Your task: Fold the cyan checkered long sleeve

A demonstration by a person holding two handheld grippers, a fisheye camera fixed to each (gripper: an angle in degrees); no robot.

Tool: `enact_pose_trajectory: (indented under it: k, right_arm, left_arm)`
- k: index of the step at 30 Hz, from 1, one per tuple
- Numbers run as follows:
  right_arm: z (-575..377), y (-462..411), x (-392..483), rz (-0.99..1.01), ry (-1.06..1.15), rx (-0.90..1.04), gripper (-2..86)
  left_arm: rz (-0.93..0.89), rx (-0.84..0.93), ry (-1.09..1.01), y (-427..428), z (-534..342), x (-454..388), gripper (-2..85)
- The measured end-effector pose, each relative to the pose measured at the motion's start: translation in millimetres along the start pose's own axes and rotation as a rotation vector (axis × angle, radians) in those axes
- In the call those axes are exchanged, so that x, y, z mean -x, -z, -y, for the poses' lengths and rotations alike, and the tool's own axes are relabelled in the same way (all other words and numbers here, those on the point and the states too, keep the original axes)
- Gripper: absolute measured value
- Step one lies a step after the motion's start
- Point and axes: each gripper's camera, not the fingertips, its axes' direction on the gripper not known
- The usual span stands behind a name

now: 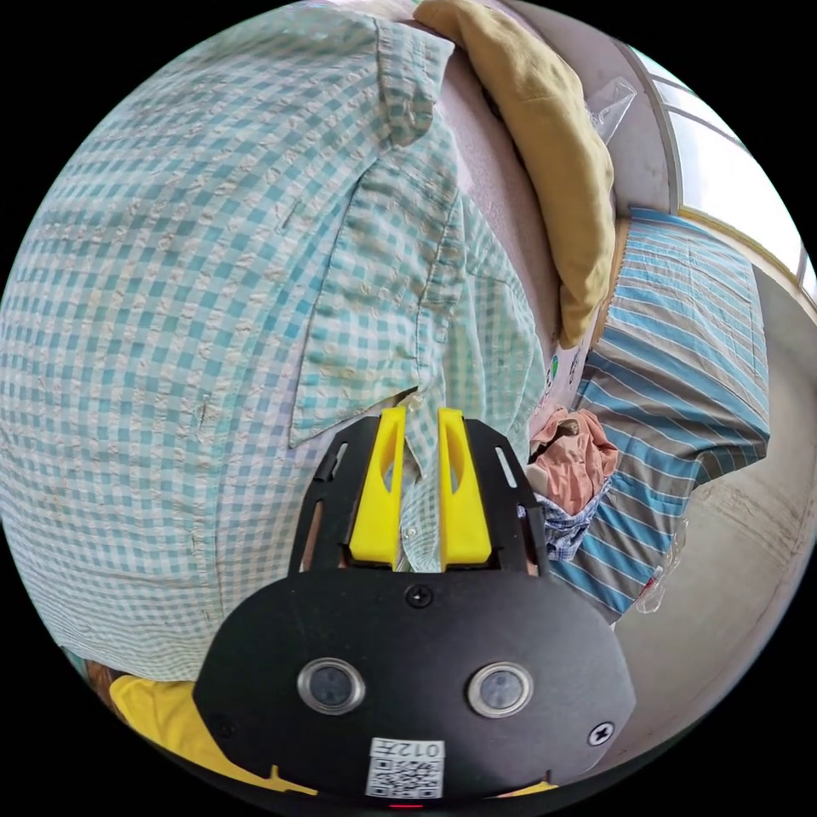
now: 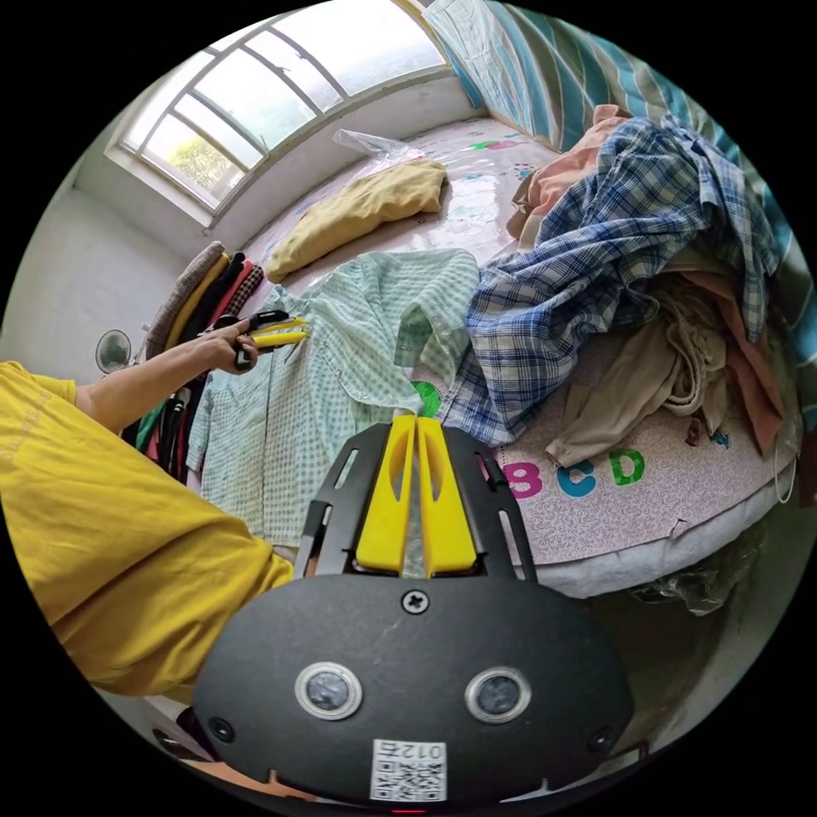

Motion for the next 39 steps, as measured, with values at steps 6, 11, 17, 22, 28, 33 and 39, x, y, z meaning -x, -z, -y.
enact_pose_trajectory:
  k: [6,11,17,22,28,33,39]
  right_arm:
    - [-1,3,1,-0.008,0.007,-0.016,0.7]
    - [0,-3,-6,0.021,-0.020,-0.040,0.7]
    - [4,-17,-5,0.026,-0.019,-0.046,0.6]
    - [12,-26,-3,-0.017,0.009,0.003,0.6]
    - [48,-20,21,0.053,0.182,0.166,0.7]
    - [81,-33,89,0.290,0.411,0.352,0.8]
    - [76,-142,162,0.412,0.554,0.633,0.9]
  left_arm:
    - [0.048,-0.014,-0.023,-15,1,8,3.1]
    - [0.007,0.010,0.014,-50,7,33,2.6]
    - [-0.027,0.044,0.002,-102,9,36,1.4]
    - [-0.021,0.015,-0.113,-118,14,-3,0.7]
    - [0.173,0.211,-0.541,-146,45,-140,0.5]
    - [0.493,0.407,-0.848,-181,42,-219,0.4]
    - [0.844,0.572,-0.995,-246,21,-228,0.3]
